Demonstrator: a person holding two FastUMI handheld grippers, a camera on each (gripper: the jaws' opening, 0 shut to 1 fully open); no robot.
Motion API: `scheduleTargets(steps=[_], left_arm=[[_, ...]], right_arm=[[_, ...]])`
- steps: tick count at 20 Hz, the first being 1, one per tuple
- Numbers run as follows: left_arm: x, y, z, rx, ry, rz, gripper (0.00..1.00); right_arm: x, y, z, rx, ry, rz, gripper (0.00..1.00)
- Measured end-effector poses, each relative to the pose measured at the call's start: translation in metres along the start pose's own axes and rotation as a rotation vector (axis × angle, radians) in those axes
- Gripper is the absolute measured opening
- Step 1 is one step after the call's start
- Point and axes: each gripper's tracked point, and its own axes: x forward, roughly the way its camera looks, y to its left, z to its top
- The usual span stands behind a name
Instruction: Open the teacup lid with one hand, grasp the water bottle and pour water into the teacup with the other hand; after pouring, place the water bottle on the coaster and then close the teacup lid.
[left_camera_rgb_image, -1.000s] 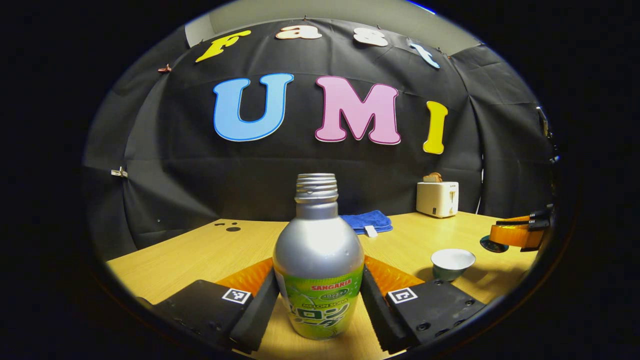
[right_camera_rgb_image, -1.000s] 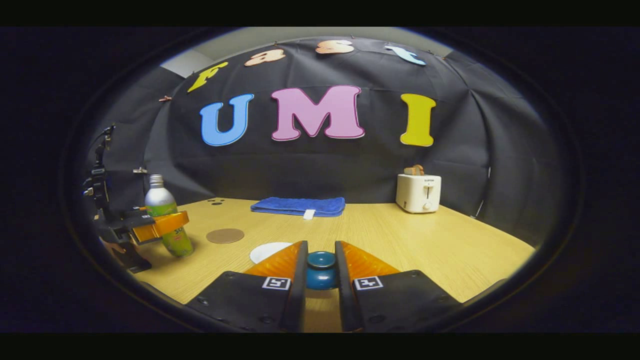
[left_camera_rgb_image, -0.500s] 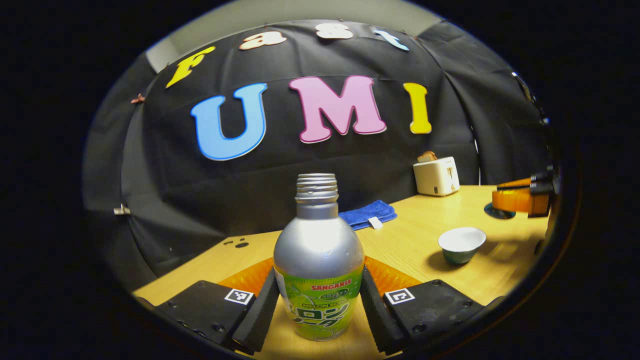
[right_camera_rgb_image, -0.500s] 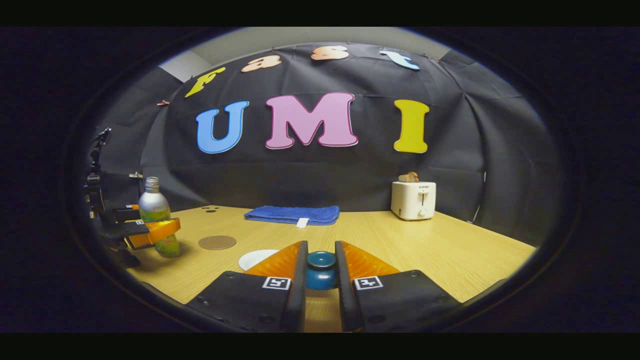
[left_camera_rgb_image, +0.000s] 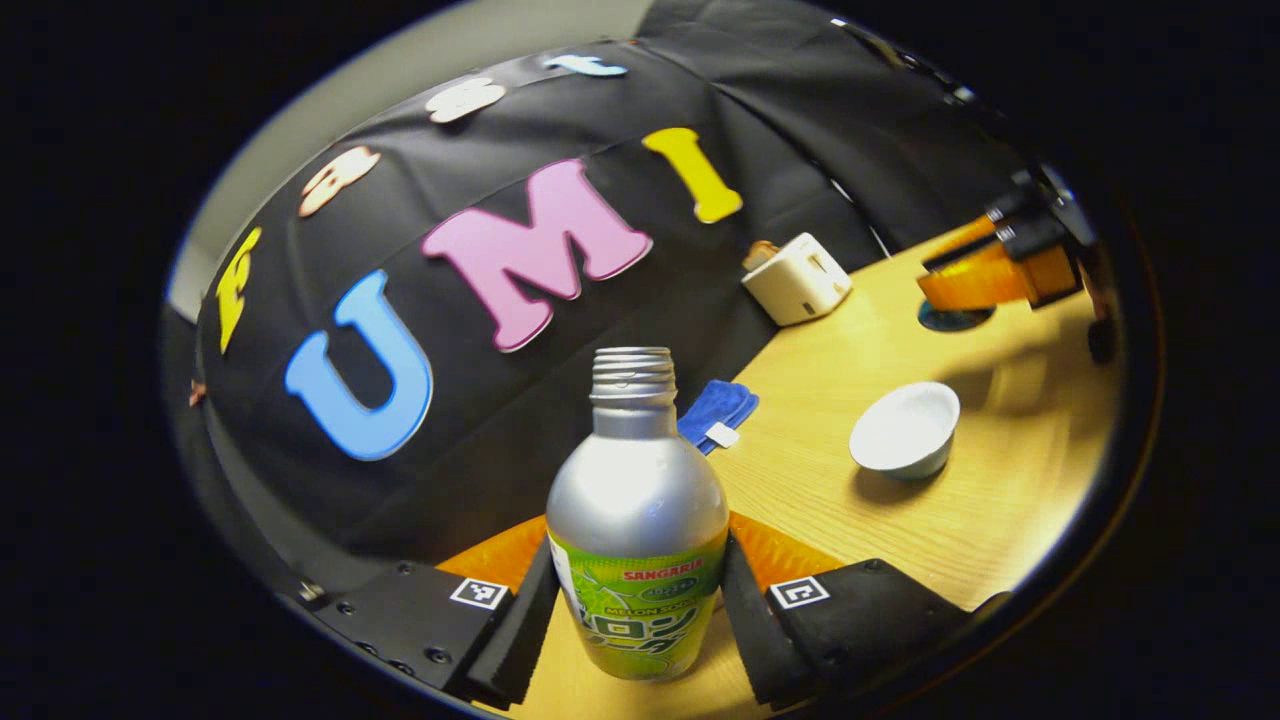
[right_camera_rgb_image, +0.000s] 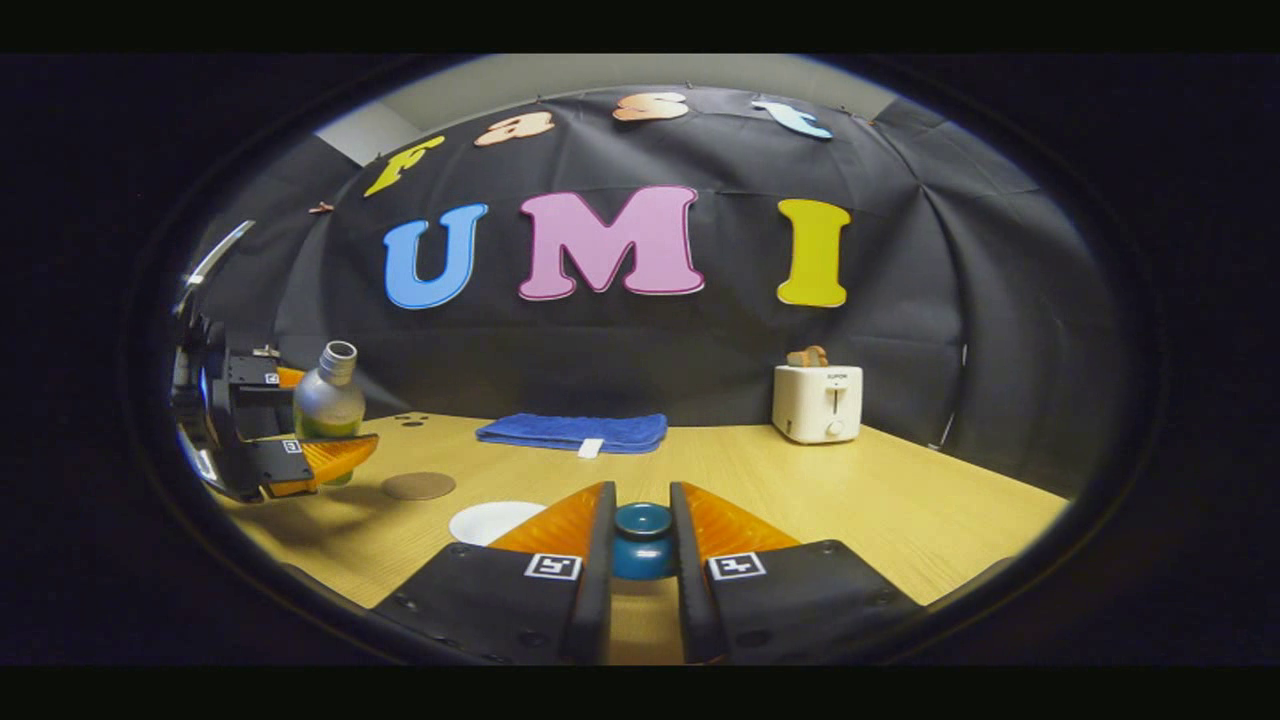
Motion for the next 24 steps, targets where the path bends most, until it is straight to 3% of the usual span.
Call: scheduleTargets(steps=[1, 2, 4, 5, 9, 12, 16, 24], left_arm=[[0.003, -0.008, 0.005, 0.05, -0.008, -0.025, 0.8], [0.007, -0.015, 0.008, 0.101, -0.01, -0.047, 0.8], [0.013, -0.023, 0.008, 0.205, 0.004, -0.089, 0.8], [0.016, -0.028, 0.008, 0.254, 0.009, -0.109, 0.8], [0.03, -0.04, -0.001, 0.409, 0.045, -0.178, 0.8], [0.037, -0.045, -0.007, 0.527, 0.062, -0.214, 0.8], [0.042, -0.052, -0.005, 0.658, 0.056, -0.256, 0.8], [0.053, -0.063, 0.004, 0.87, 0.049, -0.314, 0.8]], right_arm=[[0.0, -0.004, 0.0, 0.0, 0.0, -0.003, 0.28], [-0.001, -0.01, 0.0, 0.0, 0.0, -0.007, 0.34], [-0.002, -0.022, 0.001, 0.0, -0.001, -0.024, 0.28], [-0.003, -0.028, 0.001, 0.0, -0.001, -0.034, 0.31], [-0.006, -0.047, 0.002, -0.002, -0.003, -0.066, 0.27], [-0.006, -0.047, 0.003, -0.003, -0.003, -0.061, 0.34], [-0.006, -0.047, 0.002, -0.002, -0.003, -0.061, 0.28], [-0.006, -0.047, 0.002, -0.002, -0.003, -0.062, 0.31]])
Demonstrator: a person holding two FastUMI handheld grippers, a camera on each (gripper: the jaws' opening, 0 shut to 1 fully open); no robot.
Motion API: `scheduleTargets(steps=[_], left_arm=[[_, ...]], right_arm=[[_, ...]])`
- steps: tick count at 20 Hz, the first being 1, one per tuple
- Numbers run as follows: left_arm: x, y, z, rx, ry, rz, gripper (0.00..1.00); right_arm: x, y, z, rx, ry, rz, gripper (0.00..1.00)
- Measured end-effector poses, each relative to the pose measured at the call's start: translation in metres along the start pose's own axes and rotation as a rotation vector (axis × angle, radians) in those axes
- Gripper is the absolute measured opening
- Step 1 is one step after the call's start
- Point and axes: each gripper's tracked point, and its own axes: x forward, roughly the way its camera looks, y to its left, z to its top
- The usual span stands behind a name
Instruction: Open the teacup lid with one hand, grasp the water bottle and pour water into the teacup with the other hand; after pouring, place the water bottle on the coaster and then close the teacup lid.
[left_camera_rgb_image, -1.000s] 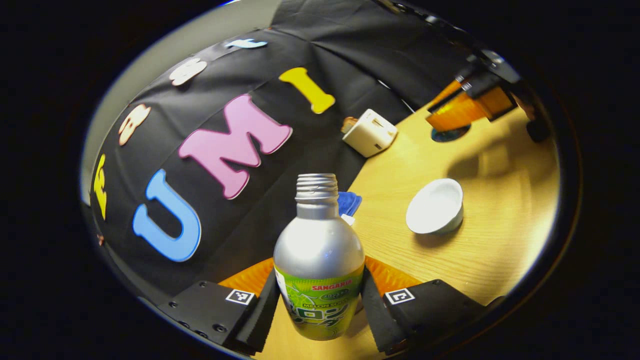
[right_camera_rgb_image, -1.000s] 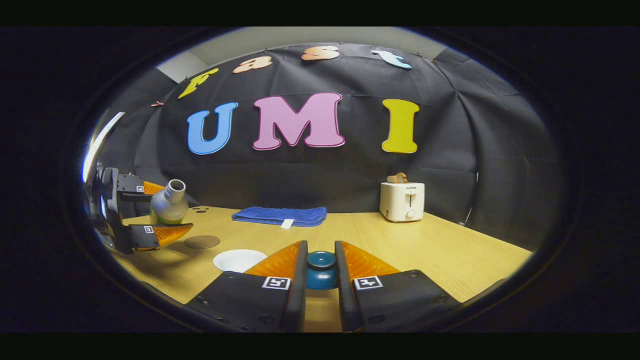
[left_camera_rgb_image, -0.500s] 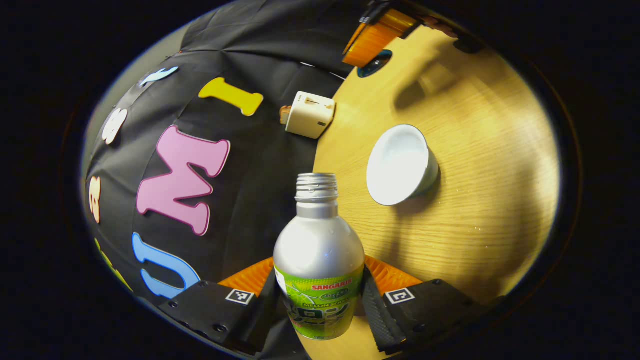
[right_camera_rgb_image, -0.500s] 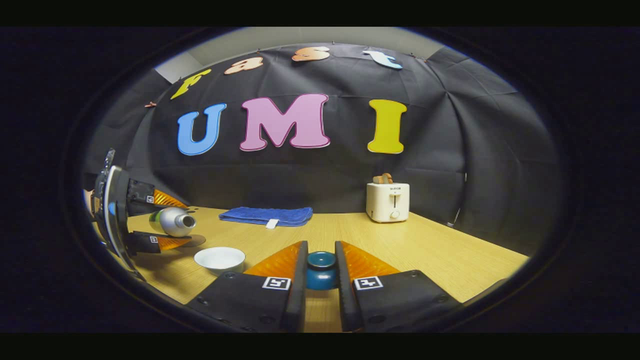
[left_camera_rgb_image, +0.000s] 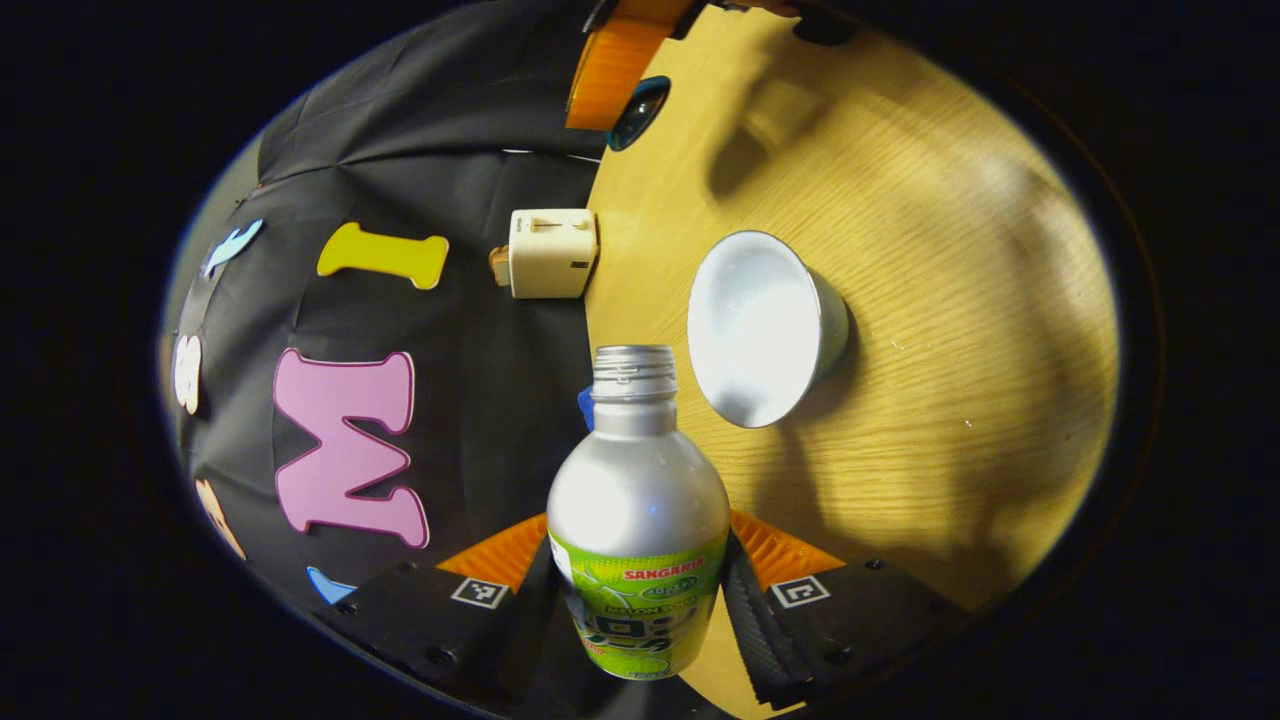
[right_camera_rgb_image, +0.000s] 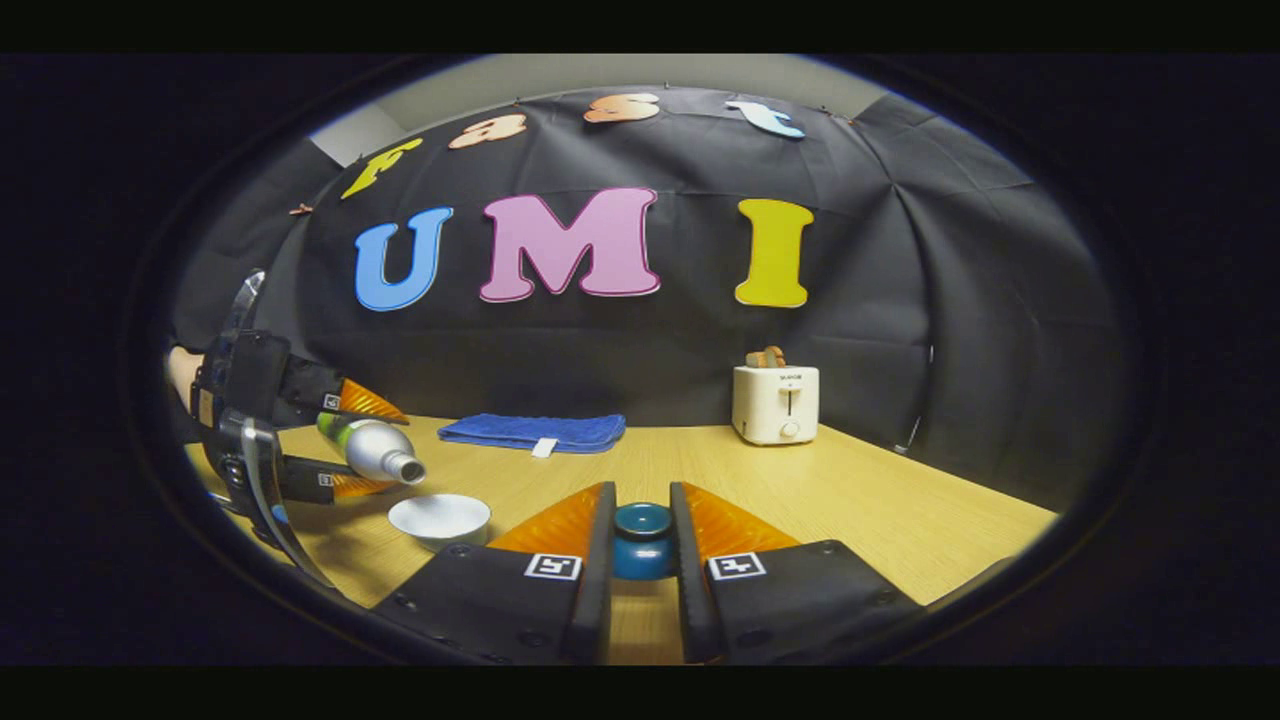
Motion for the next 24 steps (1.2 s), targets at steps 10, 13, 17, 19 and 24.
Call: scheduleTargets(steps=[10, 13, 17, 19, 24], left_arm=[[0.005, 0.004, -0.006, 0.179, 0.044, -0.036, 0.8], [0.002, 0.002, -0.008, 0.23, 0.048, -0.044, 0.8], [0.0, 0.001, -0.009, 0.318, 0.064, -0.041, 0.8], [-0.001, 0.0, -0.011, 0.346, 0.075, -0.05, 0.81], [-0.001, -0.001, -0.015, 0.401, 0.094, -0.052, 0.81]], right_arm=[[0.0, -0.002, 0.0, 0.0, 0.001, -0.008, 0.28], [0.0, -0.002, 0.0, 0.0, 0.001, -0.008, 0.29], [0.0, -0.002, 0.0, 0.0, 0.001, -0.008, 0.31], [0.0, -0.002, 0.001, 0.0, 0.001, -0.008, 0.31], [0.0, -0.003, 0.001, 0.0, 0.001, -0.007, 0.28]])
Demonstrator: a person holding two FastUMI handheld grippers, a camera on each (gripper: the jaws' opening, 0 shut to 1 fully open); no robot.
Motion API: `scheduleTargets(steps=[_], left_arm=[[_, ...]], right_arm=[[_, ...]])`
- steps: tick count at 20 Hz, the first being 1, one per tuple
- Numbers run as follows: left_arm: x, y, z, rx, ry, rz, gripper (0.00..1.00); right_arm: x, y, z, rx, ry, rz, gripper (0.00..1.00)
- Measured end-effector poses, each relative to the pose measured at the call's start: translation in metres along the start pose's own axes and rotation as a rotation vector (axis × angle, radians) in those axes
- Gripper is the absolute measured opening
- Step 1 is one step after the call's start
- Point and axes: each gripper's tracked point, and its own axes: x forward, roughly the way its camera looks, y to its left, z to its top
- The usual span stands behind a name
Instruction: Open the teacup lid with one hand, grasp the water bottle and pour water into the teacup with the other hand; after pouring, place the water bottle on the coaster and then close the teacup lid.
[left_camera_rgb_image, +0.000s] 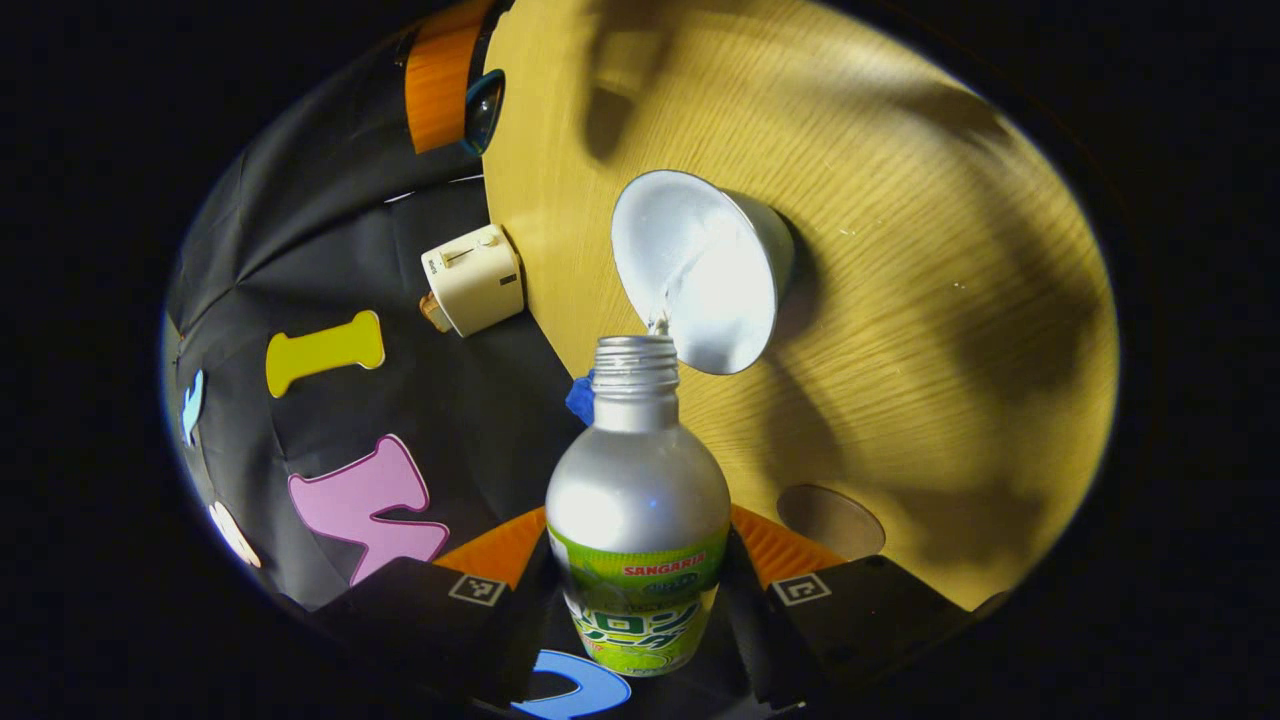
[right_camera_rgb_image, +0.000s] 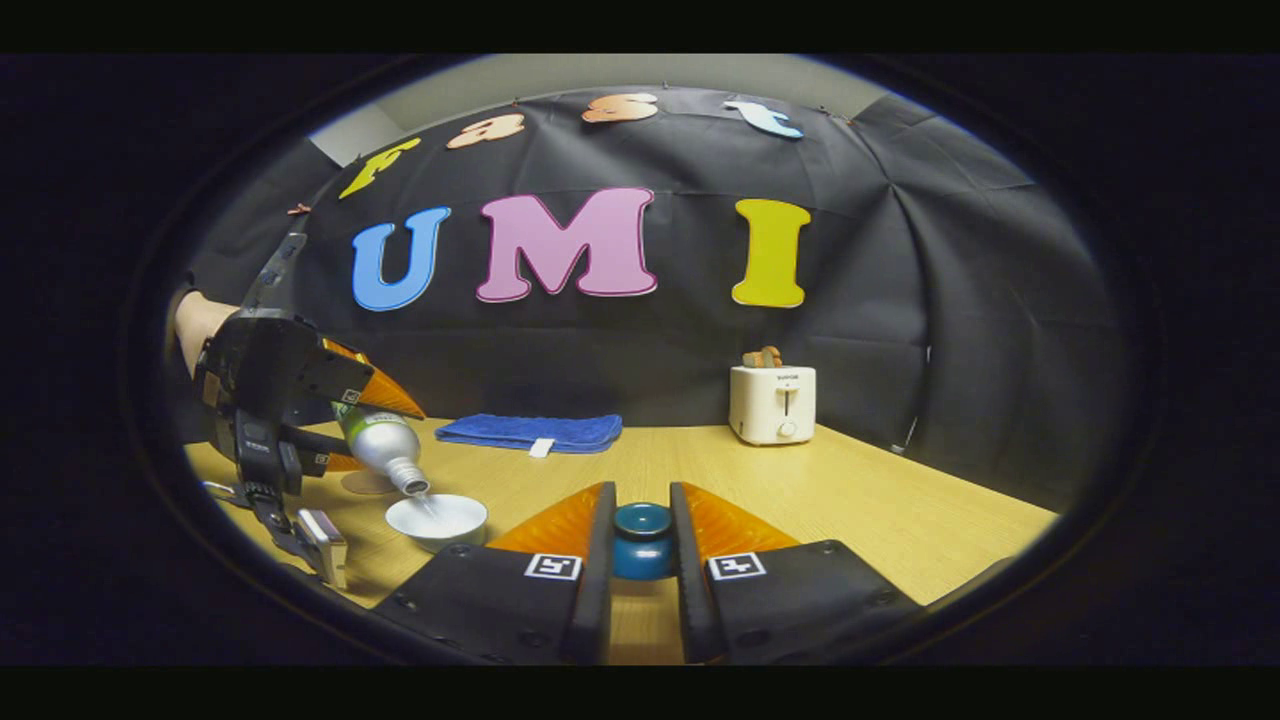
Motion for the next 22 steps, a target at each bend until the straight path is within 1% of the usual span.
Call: scheduleTargets(steps=[1, 3, 4, 6, 9, 12, 14, 15, 16, 17, 19, 22], left_arm=[[0.001, -0.001, -0.002, 0.002, 0.003, -0.001, 0.81], [0.002, 0.0, -0.007, 0.01, 0.012, 0.0, 0.81], [0.001, 0.002, -0.009, 0.017, 0.017, 0.005, 0.81], [-0.001, 0.005, -0.012, 0.03, 0.024, 0.012, 0.81], [-0.003, 0.009, -0.011, 0.051, 0.027, 0.026, 0.81], [-0.005, 0.011, -0.011, 0.07, 0.032, 0.035, 0.81], [-0.005, 0.013, -0.01, 0.085, 0.035, 0.045, 0.81], [-0.006, 0.013, -0.009, 0.092, 0.037, 0.05, 0.81], [-0.007, 0.013, -0.01, 0.098, 0.038, 0.052, 0.81], [-0.008, 0.012, -0.009, 0.103, 0.039, 0.052, 0.81], [-0.01, 0.012, -0.009, 0.114, 0.043, 0.058, 0.81], [-0.012, 0.014, -0.009, 0.11, 0.041, 0.072, 0.81]], right_arm=[[0.0, 0.0, 0.0, 0.0, 0.0, 0.001, 0.31], [0.0, 0.0, 0.0, 0.0, 0.0, 0.002, 0.31], [0.0, 0.0, 0.0, 0.0, 0.0, 0.002, 0.35], [0.0, 0.001, 0.0, 0.0, 0.0, 0.002, 0.28], [0.0, 0.0, 0.0, 0.0, 0.0, 0.002, 0.28], [0.0, 0.001, 0.0, 0.0, 0.0, 0.002, 0.34], [0.0, 0.001, 0.0, 0.0, 0.0, 0.002, 0.28], [0.0, 0.001, 0.0, 0.0, 0.0, 0.002, 0.28], [0.0, 0.001, 0.0, 0.0, 0.0, 0.002, 0.31], [0.0, 0.001, 0.0, 0.0, 0.0, 0.002, 0.31], [0.0, 0.001, 0.0, 0.0, 0.0, 0.001, 0.28], [0.0, 0.0, -0.001, 0.0, 0.0, 0.001, 0.28]])
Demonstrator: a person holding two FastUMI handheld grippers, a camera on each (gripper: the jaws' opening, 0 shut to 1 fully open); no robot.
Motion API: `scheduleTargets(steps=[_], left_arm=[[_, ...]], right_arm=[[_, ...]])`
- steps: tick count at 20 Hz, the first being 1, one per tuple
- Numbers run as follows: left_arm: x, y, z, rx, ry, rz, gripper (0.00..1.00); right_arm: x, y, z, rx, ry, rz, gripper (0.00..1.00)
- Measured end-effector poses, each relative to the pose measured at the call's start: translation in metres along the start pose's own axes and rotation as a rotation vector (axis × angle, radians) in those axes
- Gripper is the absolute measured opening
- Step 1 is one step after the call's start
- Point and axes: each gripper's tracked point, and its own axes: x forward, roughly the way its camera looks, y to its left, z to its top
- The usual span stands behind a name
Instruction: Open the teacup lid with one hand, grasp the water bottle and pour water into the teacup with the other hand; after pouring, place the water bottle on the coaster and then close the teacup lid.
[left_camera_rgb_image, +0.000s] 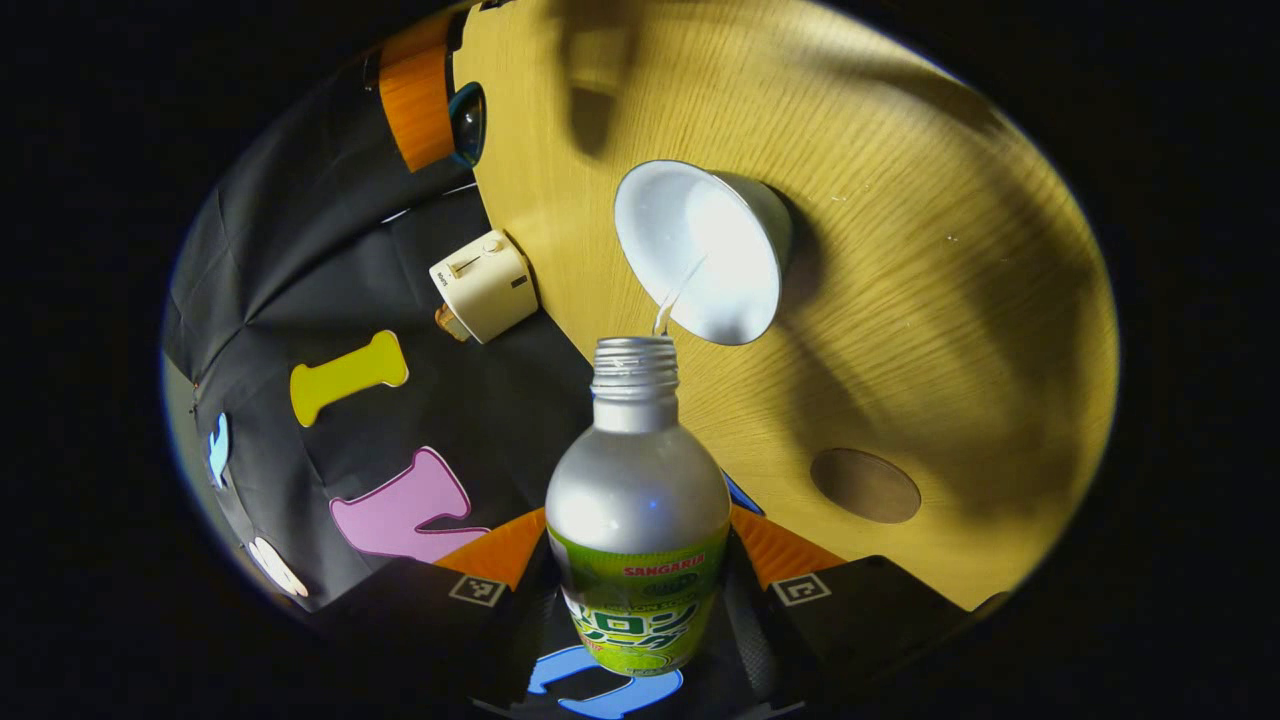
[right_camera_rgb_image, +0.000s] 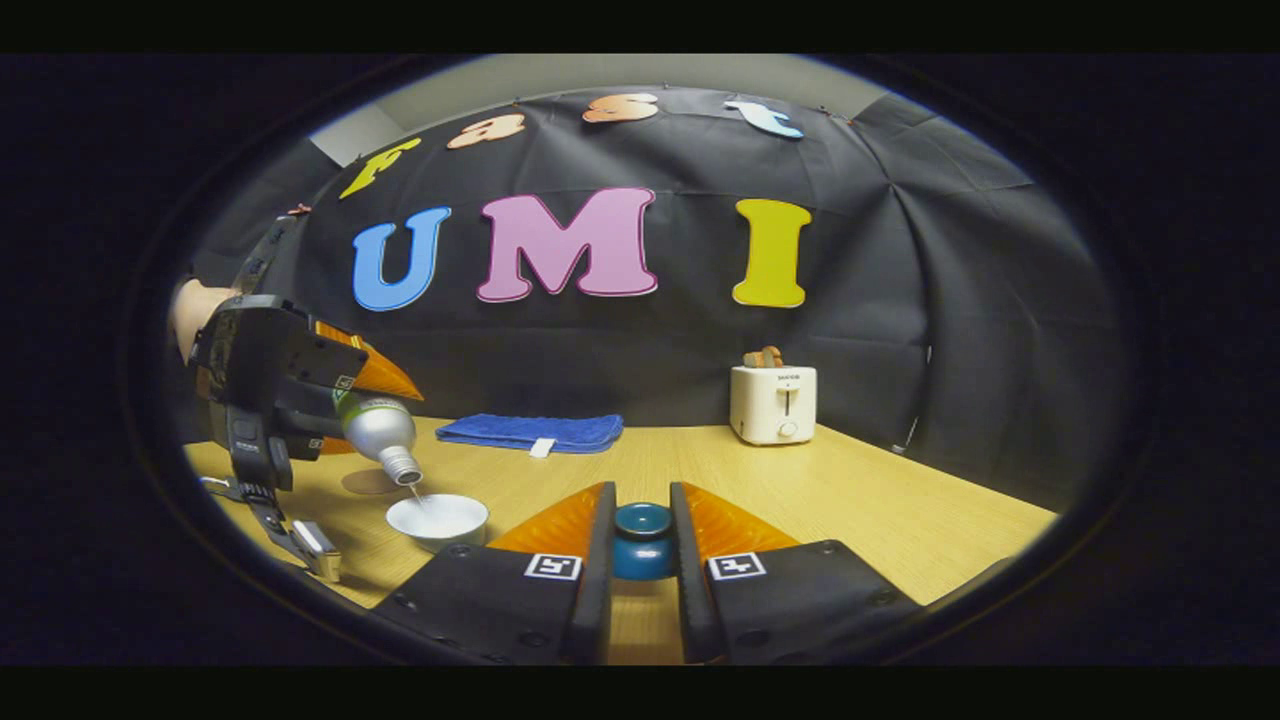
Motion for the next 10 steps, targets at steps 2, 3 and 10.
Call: scheduleTargets(steps=[2, 3, 10], left_arm=[[0.0005, 0.0014, -0.0012, 0.003, 0.003, 0.003, 0.81], [0.0013, 0.0017, -0.0018, 0.005, 0.004, 0.004, 0.81], [-0.0013, 0.0029, -0.0027, -0.006, 0.007, 0.01, 0.81]], right_arm=[[-0.0002, 0.0004, 0.0003, 0.0, 0.0, 0.0, 0.28], [-0.0002, 0.0004, 0.0001, 0.0, 0.0, 0.0, 0.28], [-0.0003, 0.0011, 0.0001, 0.0, 0.0, 0.004, 0.28]])
